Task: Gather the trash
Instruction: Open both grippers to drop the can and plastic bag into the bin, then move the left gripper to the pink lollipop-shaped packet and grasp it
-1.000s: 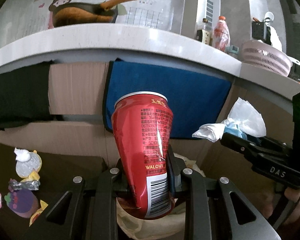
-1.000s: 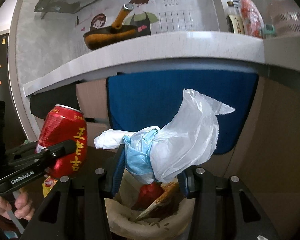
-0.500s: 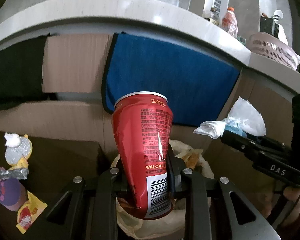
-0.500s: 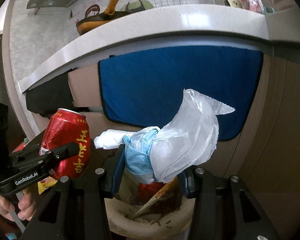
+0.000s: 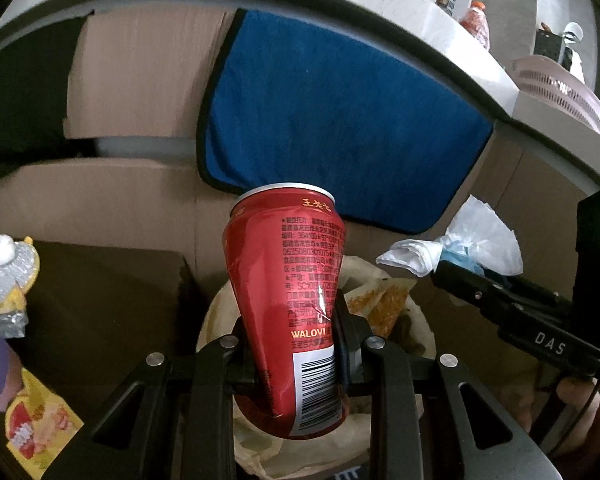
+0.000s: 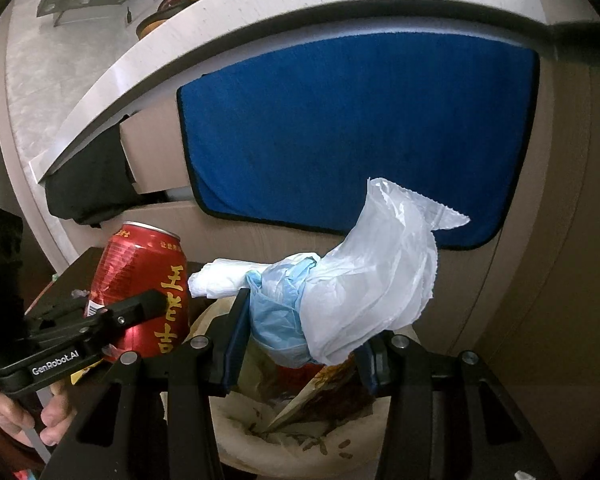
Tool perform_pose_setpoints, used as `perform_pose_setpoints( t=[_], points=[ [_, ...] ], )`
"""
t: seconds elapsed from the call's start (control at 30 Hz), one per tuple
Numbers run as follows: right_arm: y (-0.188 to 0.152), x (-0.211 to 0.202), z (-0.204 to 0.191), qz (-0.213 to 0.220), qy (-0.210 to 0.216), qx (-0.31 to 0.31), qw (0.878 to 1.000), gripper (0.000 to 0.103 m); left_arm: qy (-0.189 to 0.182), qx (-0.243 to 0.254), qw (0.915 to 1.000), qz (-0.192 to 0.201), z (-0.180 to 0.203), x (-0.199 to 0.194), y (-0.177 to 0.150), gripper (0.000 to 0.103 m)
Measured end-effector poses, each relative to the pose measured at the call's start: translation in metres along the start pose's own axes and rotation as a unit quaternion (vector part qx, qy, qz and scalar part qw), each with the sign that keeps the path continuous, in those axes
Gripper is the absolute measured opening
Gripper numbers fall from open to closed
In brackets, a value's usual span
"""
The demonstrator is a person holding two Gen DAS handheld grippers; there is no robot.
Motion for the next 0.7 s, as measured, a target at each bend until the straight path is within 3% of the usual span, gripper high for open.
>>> perform_pose_setpoints(
  t=[0.07, 0.1, 0.17, 0.27, 0.7],
  points=[
    [-0.001, 0.002, 0.001, -0.002, 0.006, 0.004, 1.000, 0.043, -0.029, -0.003, 0.9994, -0.016, 0.004, 0.008, 0.000, 0.031],
    [-0.002, 0.003, 0.002, -0.001, 0.013, 0.007, 1.000, 0.045, -0.049, -0.005, 0.9985, -0.025, 0.005, 0.010, -0.001, 0.043],
    [-0.002, 0.005, 0.006, 0.003, 0.023, 0.022, 0.999, 0.047, -0.064, -0.011, 0.9974, -0.031, 0.002, 0.012, 0.000, 0.056],
    [-0.005, 0.014, 0.014, -0.008, 0.026, 0.043, 0.999, 0.055, -0.055, -0.012, 0.9978, -0.033, -0.005, 0.009, 0.002, 0.056],
    [-0.016, 0.009, 0.012, -0.003, 0.010, 0.067, 0.998, 0.057, 0.027, -0.052, 0.9983, -0.007, -0.084, -0.047, -0.006, 0.056]
  ],
)
Point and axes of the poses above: each gripper's, at about its wrist camera, not at the fingertips, and x roughly the way its jaws point, z to its right, y to its top, the point moved 7 cm from there along x, roughly the way its jaws point, and after that the axes turned 10 degrees about y, right-handed, at the moved point
